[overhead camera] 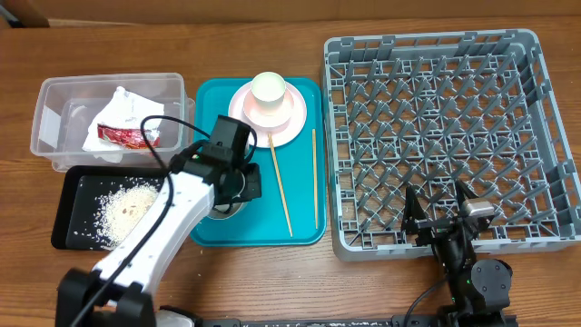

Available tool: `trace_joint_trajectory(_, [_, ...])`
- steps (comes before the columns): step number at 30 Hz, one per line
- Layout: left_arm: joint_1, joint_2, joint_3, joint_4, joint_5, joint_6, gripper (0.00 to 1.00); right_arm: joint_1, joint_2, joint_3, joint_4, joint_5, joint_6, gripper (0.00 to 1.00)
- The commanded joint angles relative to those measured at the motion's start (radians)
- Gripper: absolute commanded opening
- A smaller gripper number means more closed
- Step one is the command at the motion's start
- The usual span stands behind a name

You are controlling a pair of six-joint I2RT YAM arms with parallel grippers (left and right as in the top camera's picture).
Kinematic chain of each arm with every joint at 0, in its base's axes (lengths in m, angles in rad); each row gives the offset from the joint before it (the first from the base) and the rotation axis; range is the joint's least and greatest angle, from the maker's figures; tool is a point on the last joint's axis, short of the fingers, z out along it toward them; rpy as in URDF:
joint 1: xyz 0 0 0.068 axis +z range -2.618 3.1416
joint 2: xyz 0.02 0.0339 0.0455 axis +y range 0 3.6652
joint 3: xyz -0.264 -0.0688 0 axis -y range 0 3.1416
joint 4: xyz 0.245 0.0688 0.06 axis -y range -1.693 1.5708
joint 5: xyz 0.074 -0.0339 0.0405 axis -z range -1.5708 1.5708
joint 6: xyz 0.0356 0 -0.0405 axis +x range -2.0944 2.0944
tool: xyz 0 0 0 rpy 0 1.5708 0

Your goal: Sort waste into correct bins and load items into the dishwasher

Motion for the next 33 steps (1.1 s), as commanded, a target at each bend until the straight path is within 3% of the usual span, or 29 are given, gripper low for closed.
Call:
trace_joint_trajectory(1, [-0.005, 0.032, 0.009, 0.021, -0.021, -0.020, 0.04, -0.002, -0.008, -0.010, 0.008, -0.002, -0.003, 1.00])
trace_joint_trajectory(5, [-0.005, 0.037, 0.009, 0.036, -0.020, -0.021, 0.04, -0.002, -0.008, -0.010, 0.007, -0.002, -0.003, 1.00])
trace_joint_trajectory(9, [-0.005, 0.037, 0.009, 0.042, -0.019, -0.020, 0.31, -0.002, -0.008, -0.010, 0.008, -0.002, -0.003, 1.00])
trace_joint_trajectory(12, [-0.005, 0.037, 0.010, 0.048, -0.019, -0.020, 0.36, -0.002, -0.008, -0.010, 0.008, -0.002, -0.003, 1.00])
trace_joint_trajectory(16, [-0.003, 0.034, 0.048, 0.034, -0.019, -0.020, 0.35, -0.002, -0.008, -0.010, 0.008, -0.002, -0.003, 1.00])
trace_joint_trajectory(23, [0.026, 0.032, 0.309, -0.117, -0.024, -0.012, 0.36, -0.002, -0.008, -0.010, 0.008, -0.002, -0.003, 1.00])
trace_joint_trajectory(29, [0.135, 0.032, 0.563, -0.307, 0.028, -0.008, 0.37, -0.002, -0.008, -0.010, 0.008, -0.002, -0.003, 1.00])
trace_joint_trajectory(33, [0.238, 0.027, 0.690, -0.422, 0.145, 0.069, 0.37, -0.002, -0.008, -0.010, 0.063, 0.005, -0.003, 1.00])
